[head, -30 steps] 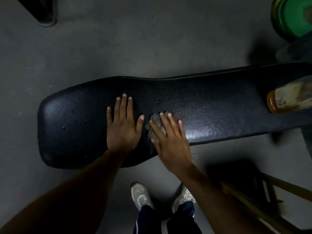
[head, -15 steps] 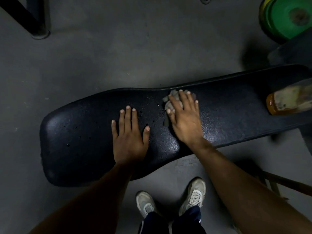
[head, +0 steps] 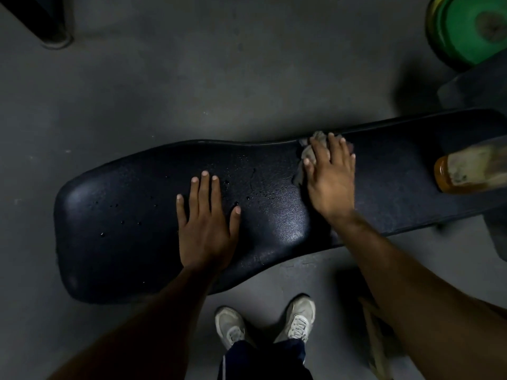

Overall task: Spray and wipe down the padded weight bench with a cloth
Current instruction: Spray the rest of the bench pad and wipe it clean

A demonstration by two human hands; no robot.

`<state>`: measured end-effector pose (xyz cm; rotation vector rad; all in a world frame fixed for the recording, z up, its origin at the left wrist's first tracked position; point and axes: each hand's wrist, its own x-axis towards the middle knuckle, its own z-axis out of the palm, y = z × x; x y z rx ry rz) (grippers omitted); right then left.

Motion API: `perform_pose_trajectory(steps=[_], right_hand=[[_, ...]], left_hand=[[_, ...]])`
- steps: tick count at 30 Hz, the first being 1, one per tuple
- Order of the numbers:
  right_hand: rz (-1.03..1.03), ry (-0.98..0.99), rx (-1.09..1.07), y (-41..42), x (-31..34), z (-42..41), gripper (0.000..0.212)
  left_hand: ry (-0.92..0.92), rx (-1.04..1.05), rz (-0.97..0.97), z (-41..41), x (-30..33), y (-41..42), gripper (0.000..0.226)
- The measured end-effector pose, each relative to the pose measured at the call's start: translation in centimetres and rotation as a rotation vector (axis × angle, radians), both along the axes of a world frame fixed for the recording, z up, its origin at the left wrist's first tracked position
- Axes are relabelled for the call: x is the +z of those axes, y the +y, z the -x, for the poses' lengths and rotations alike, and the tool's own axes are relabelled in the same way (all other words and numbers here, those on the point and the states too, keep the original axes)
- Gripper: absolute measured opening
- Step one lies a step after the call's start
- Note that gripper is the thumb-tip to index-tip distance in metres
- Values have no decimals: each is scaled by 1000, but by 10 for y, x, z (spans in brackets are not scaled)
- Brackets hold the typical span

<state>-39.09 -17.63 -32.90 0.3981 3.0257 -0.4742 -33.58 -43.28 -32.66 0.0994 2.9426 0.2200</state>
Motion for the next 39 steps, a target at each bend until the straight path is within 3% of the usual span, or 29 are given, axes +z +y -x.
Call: perform_pose_trajectory(steps=[6,11,16,19,25,31,35,39], right_hand=[[35,67,335,-82,-2,26,50],[-24,29,515,-62,1,-15,55],[-44,9,312,-16,1,-7,52],[-2,13,212,-31,0,29,52],[38,60,421,-94,0,28,50],[-77,-12,481,-62,4,-56,58],[-77,15,274,-30,1,-66,54],[1,34,71,-51,0,-47,54]], left_hand=[[-24,2,34,-1,-2,0,74],[-14,10,24,-2,-3,-1,74],[-8,22,6,-2,-3,0,74],[-10,26,9,-1,-2,0,75],[-19,12,34,-1,-4,0,74],[-19,5,23,-1,-4,0,74],[-16,8,8,-1,-3,0,74],[4,10,-10,-1,-3,1,73]])
